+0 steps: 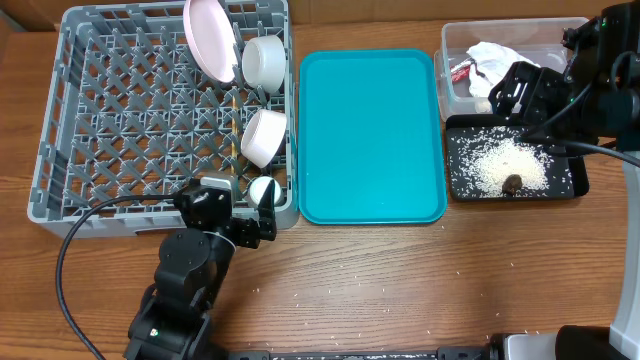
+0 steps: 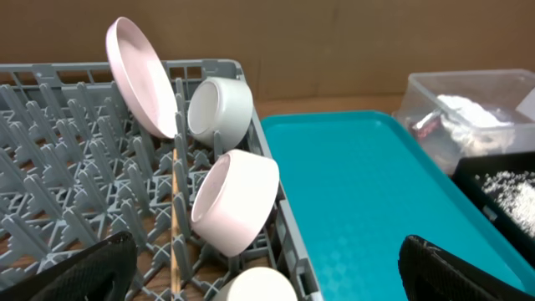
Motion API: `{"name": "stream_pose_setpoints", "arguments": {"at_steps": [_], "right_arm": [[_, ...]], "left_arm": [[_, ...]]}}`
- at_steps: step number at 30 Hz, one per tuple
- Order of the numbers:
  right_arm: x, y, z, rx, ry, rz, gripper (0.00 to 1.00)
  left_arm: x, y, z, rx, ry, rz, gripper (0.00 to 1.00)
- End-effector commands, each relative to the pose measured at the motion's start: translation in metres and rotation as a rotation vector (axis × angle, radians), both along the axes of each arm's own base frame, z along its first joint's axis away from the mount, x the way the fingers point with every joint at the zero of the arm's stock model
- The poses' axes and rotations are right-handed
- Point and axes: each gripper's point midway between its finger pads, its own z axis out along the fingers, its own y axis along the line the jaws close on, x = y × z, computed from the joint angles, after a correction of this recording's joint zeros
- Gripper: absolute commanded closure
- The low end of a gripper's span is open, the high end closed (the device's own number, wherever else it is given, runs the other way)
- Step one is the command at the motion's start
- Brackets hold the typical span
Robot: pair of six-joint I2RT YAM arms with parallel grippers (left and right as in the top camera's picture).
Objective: Sort waste into correct bins and load items into the dishwasher
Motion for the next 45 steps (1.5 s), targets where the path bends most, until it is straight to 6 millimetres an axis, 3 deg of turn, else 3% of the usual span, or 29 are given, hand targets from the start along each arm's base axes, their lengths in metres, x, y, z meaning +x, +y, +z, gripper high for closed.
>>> {"name": "stream_pose_setpoints", "arguments": {"at_steps": [1,6,11,17,26,31,39,45], "right_arm": [[0.0,-0.003,0.004,-0.01,-0.015,-0.008,0.0],[0.0,-0.003,0.004,-0.01,-0.015,-0.008,0.0],[0.0,-0.003,0.004,-0.01,-0.015,-0.008,0.0],[0.0,-0.003,0.004,-0.01,-0.016,-0.008,0.0],[0.0,-0.003,0.004,-0.01,-0.015,-0.008,0.0],[0.0,-0.003,0.004,-0.01,-0.015,-0.008,0.0],[0.0,-0.003,0.004,-0.01,-0.015,-0.008,0.0],[0.0,-0.003,0.004,-0.01,-0.015,-0.008,0.0]], "left_arm": [[-0.003,-0.016,0.004,0.017,-0.024,-0.1,0.0],[-0.014,-0.043,0.005,-0.026,-0.017,-0.264,0.0],[-0.016,-0.034,-0.014,0.005,0.059,-0.218,0.0],[-0.019,-0.032,-0.024,0.09,0.076,-0.24,0.0],[-0.016,-0.024,-0.026,0.131,0.061,-0.199,0.0],[-0.013,-0.008,-0.031,0.118,-0.03,-0.127,0.0],[-0.035,0.032,-0.027,0.069,-0.272,0.0,0.0],[-0.036,0.052,-0.04,0.083,-0.276,0.08,0.0]]}}
